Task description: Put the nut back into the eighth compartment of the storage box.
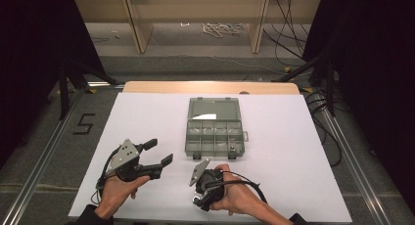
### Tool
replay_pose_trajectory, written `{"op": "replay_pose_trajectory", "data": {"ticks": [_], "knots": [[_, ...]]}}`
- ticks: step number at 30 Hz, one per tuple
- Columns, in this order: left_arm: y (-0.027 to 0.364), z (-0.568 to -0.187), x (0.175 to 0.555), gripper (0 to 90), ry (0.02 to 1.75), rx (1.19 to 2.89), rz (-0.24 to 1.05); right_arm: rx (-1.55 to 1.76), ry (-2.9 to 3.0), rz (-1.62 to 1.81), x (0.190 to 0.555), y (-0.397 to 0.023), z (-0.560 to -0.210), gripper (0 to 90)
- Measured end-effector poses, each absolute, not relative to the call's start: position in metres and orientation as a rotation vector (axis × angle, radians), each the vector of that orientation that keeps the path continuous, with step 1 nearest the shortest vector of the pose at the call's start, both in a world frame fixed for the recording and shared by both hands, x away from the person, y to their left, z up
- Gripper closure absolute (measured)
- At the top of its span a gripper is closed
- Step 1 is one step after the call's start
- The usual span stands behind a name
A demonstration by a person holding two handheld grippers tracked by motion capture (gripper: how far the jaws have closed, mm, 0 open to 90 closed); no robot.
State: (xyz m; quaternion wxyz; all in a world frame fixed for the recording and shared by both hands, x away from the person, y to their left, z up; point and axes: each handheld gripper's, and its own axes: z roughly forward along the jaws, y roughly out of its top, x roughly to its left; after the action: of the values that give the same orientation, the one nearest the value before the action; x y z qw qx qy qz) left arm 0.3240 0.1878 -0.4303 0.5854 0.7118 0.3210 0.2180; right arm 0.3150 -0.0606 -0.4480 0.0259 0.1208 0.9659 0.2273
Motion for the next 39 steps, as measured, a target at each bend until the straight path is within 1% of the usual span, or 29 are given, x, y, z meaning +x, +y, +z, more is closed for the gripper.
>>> {"op": "replay_pose_trajectory", "data": {"ticks": [19,29,39], "knots": [[0.188,-0.430,0.324,22.8,0.745,1.662,0.508,0.277,3.031,0.635,0.311,-0.051,-0.460,48.1],[0.187,-0.431,0.324,22.8,0.751,1.662,0.503,0.252,3.047,0.606,0.312,-0.049,-0.464,57.5],[0.187,-0.431,0.324,22.8,0.751,1.662,0.502,0.262,3.054,0.603,0.313,-0.048,-0.465,64.6]]}}
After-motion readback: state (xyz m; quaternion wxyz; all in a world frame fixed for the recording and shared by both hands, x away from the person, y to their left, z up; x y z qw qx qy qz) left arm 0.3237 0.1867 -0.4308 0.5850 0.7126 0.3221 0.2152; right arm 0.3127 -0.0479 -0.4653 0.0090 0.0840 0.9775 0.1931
